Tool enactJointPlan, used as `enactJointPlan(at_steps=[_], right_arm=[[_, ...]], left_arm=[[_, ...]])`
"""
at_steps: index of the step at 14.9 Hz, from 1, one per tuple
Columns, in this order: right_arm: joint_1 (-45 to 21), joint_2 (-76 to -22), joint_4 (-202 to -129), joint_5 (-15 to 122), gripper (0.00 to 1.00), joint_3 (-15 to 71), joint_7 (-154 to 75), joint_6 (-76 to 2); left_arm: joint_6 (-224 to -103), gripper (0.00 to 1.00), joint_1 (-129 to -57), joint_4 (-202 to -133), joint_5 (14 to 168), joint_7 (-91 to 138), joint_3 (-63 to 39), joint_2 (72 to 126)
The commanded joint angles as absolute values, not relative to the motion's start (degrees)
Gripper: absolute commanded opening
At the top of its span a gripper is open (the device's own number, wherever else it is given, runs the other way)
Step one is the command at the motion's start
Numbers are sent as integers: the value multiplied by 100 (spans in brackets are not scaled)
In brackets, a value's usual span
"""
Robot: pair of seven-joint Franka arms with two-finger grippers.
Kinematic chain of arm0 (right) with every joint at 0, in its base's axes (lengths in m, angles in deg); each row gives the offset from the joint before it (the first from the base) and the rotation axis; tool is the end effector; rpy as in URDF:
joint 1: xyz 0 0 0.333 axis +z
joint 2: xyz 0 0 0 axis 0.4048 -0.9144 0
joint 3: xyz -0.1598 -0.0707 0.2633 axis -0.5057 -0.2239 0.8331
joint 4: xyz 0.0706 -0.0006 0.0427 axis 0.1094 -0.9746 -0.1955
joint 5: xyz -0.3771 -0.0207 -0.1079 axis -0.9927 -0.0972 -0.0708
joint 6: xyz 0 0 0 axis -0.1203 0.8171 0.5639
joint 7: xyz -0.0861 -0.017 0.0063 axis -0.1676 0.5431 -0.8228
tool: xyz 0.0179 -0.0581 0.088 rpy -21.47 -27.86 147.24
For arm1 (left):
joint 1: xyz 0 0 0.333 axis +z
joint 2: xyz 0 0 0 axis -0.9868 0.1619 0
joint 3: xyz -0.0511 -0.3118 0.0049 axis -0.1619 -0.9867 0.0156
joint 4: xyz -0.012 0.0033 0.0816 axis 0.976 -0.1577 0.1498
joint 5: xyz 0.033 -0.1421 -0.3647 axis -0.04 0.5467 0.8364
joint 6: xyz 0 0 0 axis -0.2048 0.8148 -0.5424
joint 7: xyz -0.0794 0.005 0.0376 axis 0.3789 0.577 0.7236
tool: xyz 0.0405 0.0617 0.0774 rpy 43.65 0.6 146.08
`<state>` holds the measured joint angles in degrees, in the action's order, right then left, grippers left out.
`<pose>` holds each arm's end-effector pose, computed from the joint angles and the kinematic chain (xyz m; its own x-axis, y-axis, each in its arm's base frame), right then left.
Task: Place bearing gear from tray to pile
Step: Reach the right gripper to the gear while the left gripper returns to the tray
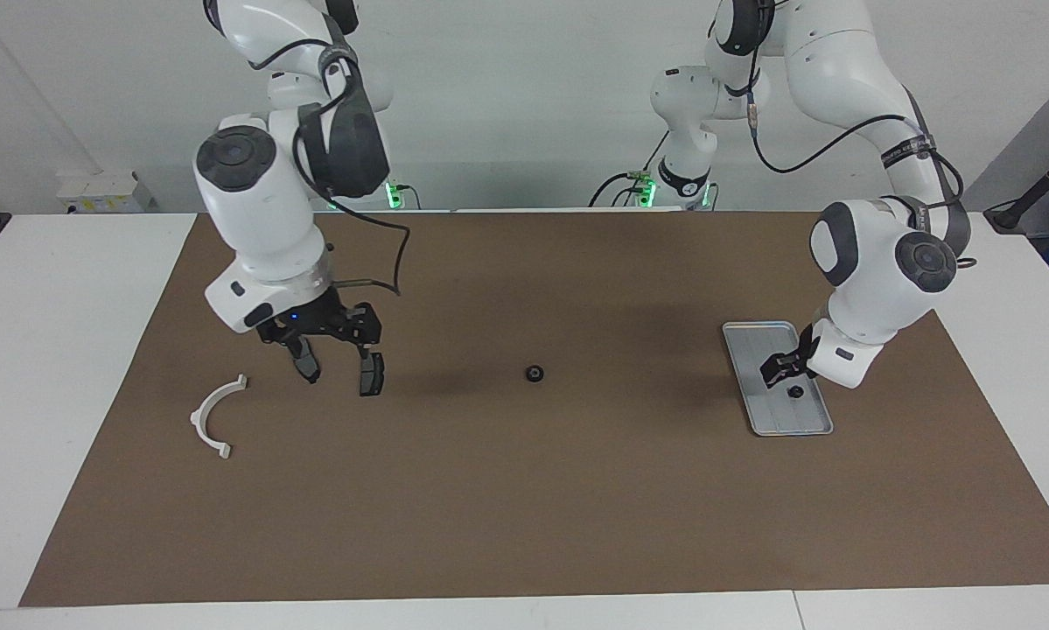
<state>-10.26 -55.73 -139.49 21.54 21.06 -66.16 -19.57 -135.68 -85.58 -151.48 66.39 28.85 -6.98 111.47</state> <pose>0.6573 0.1604 0.5072 0.9976 -0.0677 0.0131 -0.0680 -0.9974 0.0218 0.6571 -0.0403 0.3916 0.9892 0.1236 -0.0785 0.1227 -0.9923 -0.0162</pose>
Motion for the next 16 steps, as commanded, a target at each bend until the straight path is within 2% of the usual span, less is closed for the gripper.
enactJointPlan(at_steps=[1,4,8,13,16], right_arm=[[-579,-5643,-13727,2163,100,2105,-7239,-1833],[-7,-5590,-13894,2189,100,2114,-7914,-1868],[757,-5643,-14113,2189,100,2158,-9014,-2438],[1154,-5687,-14657,2224,100,2184,-8893,-3044],[1145,-5704,-15027,2233,100,2193,-8498,-3327]], left_arm=[[-14032,79,-8439,-15586,6493,2931,-721,10968],[-14736,77,-8324,-16193,6476,3133,-712,10836],[-14860,72,-7990,-16405,6432,3352,-721,10792],[-15220,69,-7945,-16660,6432,3512,-721,10774],[-15300,66,-7937,-16669,6432,3520,-721,10809]])
